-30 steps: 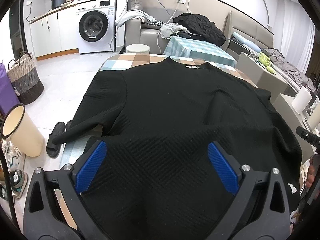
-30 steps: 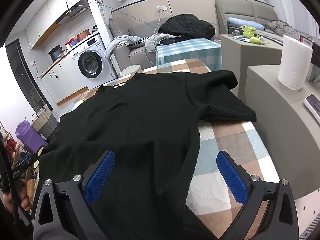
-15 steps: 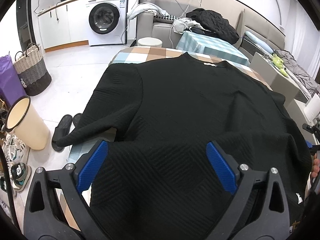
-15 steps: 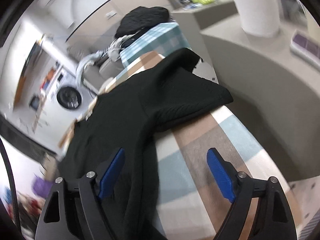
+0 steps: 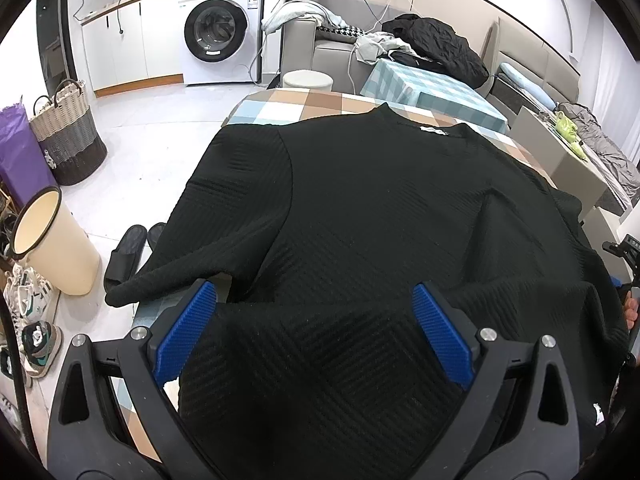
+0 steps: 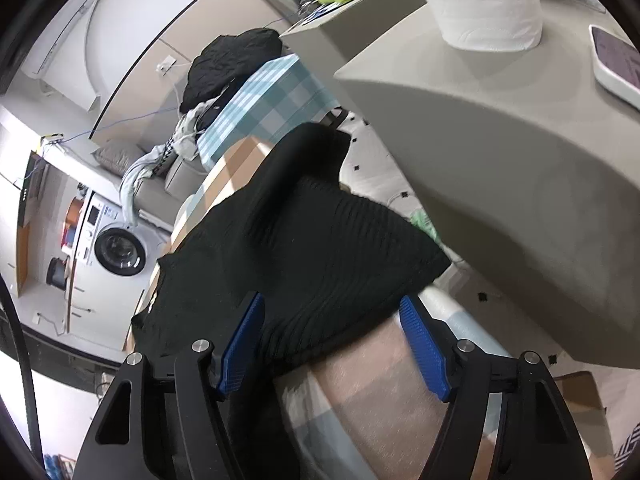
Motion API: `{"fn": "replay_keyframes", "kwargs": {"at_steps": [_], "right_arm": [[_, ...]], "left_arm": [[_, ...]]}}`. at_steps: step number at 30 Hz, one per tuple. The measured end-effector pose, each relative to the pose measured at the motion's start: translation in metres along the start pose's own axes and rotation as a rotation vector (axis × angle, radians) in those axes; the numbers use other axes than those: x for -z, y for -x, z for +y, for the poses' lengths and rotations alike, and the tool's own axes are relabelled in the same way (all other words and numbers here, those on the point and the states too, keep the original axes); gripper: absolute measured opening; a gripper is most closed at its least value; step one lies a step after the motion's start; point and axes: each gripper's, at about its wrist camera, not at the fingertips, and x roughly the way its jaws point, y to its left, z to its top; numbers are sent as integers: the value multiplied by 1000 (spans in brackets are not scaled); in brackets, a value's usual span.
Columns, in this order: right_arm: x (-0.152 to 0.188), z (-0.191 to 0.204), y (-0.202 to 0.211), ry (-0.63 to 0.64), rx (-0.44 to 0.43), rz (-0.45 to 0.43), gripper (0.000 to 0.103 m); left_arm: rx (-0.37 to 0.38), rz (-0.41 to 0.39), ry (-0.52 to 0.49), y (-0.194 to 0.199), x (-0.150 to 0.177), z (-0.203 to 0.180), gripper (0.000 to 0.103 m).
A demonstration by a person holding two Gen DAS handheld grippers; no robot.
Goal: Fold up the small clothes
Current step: 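Grasp the sweater side edge with the right gripper and lift it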
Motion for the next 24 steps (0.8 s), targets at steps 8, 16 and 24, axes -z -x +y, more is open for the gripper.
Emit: {"fn": "replay_keyframes", "kwargs": {"at_steps": [8,16,24], "right_arm": [[-13,-18,1,-15,69,-31,72],[-16,-22,-25,-2,122,20,51],[-22,1,-1,78,112,-124,12]], "left_arm": [[-5,10,0,-4,-1,0,98],[-7,16,-2,-7,-1,0,98],[3,4,1,-8,0,4,98]]}}
